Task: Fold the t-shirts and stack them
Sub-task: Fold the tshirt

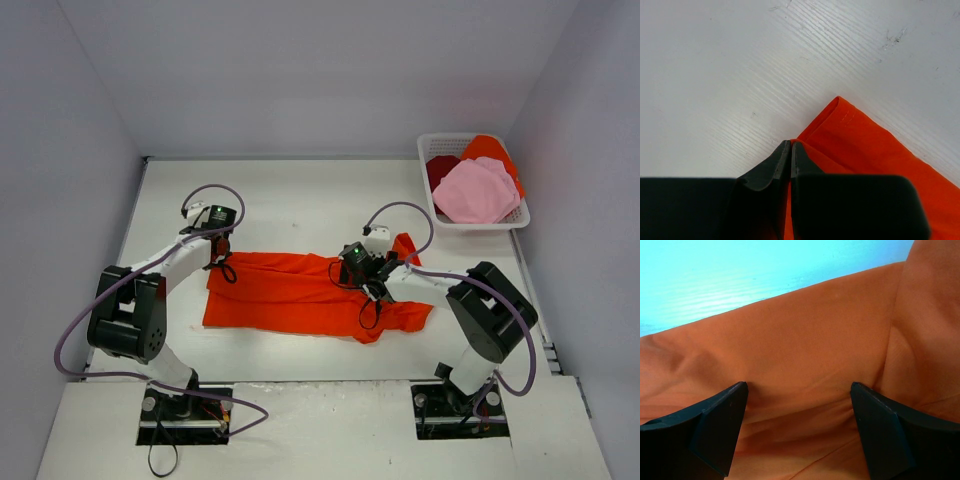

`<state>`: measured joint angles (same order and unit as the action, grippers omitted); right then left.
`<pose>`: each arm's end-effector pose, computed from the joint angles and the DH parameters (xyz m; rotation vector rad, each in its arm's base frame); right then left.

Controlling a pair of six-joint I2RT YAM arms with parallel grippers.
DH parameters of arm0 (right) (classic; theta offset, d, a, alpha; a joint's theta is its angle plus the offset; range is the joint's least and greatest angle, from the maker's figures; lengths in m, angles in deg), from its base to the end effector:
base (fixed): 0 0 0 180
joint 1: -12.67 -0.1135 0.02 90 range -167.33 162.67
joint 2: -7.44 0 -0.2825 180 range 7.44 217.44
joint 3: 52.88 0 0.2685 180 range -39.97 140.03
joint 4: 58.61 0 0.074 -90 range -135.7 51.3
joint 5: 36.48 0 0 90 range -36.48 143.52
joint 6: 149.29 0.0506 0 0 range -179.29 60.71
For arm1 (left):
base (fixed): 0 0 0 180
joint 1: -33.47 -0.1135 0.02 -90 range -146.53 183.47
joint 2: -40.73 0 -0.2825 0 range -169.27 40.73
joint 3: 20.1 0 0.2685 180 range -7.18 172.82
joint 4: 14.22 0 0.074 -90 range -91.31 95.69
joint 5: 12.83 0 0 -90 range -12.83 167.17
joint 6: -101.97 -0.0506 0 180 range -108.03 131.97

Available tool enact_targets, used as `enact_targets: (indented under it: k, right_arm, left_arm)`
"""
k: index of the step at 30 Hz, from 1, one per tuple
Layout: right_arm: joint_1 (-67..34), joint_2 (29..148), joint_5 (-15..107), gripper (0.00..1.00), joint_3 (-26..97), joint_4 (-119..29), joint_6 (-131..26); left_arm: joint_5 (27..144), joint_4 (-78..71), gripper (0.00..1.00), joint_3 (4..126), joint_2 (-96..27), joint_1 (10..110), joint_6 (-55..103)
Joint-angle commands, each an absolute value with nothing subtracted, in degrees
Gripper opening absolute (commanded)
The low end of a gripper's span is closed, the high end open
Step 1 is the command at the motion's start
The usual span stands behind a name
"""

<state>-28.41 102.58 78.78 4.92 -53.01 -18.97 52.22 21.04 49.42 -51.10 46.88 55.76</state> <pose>0.2753 0.2114 0.1504 0.2034 2.2376 0.2551 0.3373 -0.0585 0.1927 -0.7914 2.3154 0.1344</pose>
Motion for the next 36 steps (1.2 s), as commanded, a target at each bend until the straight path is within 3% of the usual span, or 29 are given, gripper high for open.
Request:
enact_targets:
  k: [1,16,19,20,23,31,36]
  right_arm:
    - [-28.46,101.31,80.86,0.81,5.12,-49.30,-17.89]
    - [-28.55,100.61,80.68,0.81,4.94,-48.95,-17.72]
    - [-28.55,99.73,80.77,0.81,4.59,-48.77,-17.63]
    - [-28.55,99.55,80.77,0.81,4.59,-48.69,-17.63]
    - [-28.55,98.68,80.59,0.82,4.59,-48.68,-17.54]
    - [-28.64,97.01,80.42,0.87,5.21,-48.42,-17.63]
    - [-28.64,95.16,80.77,0.89,5.74,-47.72,-17.80]
  left_arm:
    - [50.27,19.43,0.00,52.14,-50.06,45.69,55.03]
    - [51.15,19.43,0.00,50.47,-48.04,44.72,55.12]
    - [51.50,19.43,0.39,50.47,-46.90,44.72,55.12]
    - [51.50,19.69,0.61,50.56,-46.72,44.72,55.21]
    - [52.03,20.05,0.78,51.00,-45.76,44.80,55.30]
    - [55.90,19.78,0.79,53.02,-43.12,47.35,56.18]
    - [56.25,19.79,0.79,55.66,-43.29,54.20,58.37]
